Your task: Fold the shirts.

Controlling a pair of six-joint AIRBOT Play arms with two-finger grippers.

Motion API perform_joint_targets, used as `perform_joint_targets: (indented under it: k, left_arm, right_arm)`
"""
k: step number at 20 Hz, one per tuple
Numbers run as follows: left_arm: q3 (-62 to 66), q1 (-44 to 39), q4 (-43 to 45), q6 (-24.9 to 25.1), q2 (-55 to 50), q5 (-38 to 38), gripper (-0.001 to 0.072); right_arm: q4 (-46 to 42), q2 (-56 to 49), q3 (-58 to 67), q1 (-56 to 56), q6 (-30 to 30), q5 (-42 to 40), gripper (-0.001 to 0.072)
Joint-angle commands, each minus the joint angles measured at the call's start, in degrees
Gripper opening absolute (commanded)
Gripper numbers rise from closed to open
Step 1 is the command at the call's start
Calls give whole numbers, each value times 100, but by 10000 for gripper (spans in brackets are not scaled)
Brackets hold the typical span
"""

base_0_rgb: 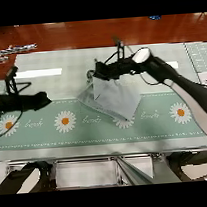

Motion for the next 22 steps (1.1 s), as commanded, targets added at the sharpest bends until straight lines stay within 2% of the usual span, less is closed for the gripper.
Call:
perform_joint_targets:
  k: [1,2,5,7,8,9,10,12,13,14,15,19,22]
  left_arm:
    - [-601,-42,-254,125,173,363,18]
    - [-601,-55,-282,127,173,439,18]
    - [-439,151,-280,225,175,946,18]
    - [63,658,-400,186,184,855,18]
    - [321,894,-463,186,195,741,18]
    - [564,1099,-503,186,201,614,18]
    - [721,1222,-505,186,205,511,18]
    - [778,1266,-503,203,251,354,18]
    - [739,1211,-503,258,260,236,18]
    - [671,1132,-503,310,260,166,18]
    - [570,994,-501,315,260,138,18]
    - [96,365,-503,310,258,308,18]
    - [-142,-83,-505,291,251,549,18]
  right_arm:
    - [514,-590,267,236,-48,55,331]
    - [516,-601,264,284,-153,251,416]
    - [494,-431,264,-22,-286,1220,407]
    - [214,61,264,-610,-275,1932,407]
    - [-205,461,264,-953,-170,2201,407]
    - [-857,903,251,-1248,61,2323,407]
    - [-1860,1453,177,-1488,415,2315,407]
    - [-4212,2590,-291,-1740,1530,2168,408]
    - [-5106,3110,-669,-1823,2009,2149,409]
    - [-5696,3633,-1163,-1934,2356,2149,410]
    - [-5914,4068,-1676,-2063,2500,2118,410]
    - [-5307,5045,-3781,-2533,2614,1895,418]
    - [-4026,4887,-4819,-2597,2455,960,420]
